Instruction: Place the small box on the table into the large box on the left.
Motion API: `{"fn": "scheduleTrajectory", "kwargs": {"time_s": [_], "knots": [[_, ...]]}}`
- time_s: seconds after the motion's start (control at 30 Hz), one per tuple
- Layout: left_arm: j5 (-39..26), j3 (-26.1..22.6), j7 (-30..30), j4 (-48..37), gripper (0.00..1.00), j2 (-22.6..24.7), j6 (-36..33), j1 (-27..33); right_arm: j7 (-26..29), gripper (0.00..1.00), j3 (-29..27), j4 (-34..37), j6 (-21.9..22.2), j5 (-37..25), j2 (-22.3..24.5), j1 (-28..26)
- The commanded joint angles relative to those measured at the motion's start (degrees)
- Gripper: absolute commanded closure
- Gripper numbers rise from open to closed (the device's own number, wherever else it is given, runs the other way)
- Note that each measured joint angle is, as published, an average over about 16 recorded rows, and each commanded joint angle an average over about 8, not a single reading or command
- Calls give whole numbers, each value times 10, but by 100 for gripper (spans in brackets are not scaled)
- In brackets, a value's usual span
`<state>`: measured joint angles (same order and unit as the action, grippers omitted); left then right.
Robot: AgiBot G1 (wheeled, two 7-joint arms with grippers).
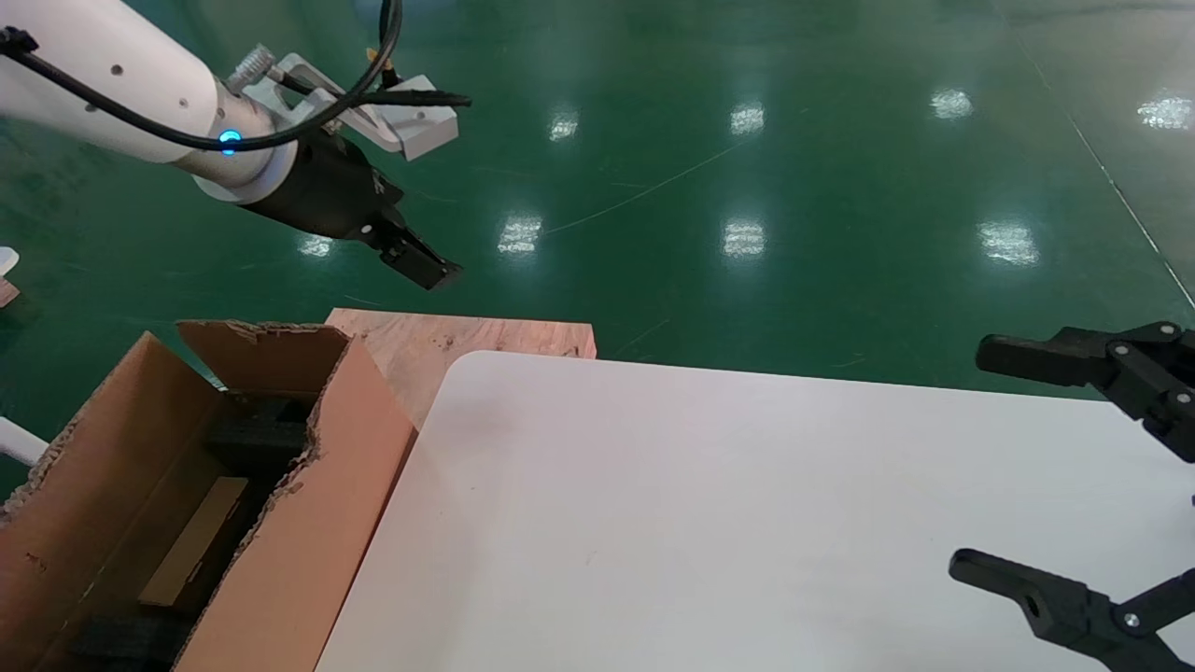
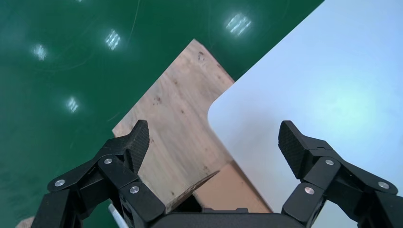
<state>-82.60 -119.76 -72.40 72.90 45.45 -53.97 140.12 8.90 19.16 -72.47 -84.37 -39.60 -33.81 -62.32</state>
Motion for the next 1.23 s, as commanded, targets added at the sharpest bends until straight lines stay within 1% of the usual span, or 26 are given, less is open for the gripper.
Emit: {"fn": "scheduleTrajectory", "kwargs": {"time_s": [0.03,1.13,1.23], "knots": [[6,12,6,1,0,3,-1,-8,0,0,0,0,0,0,0,0],[238,605,359,4,0,-59,-184,-457,0,0,0,0,0,0,0,0],[249,632,375,4,0,-62,-192,-478,0,0,0,0,0,0,0,0]]}}
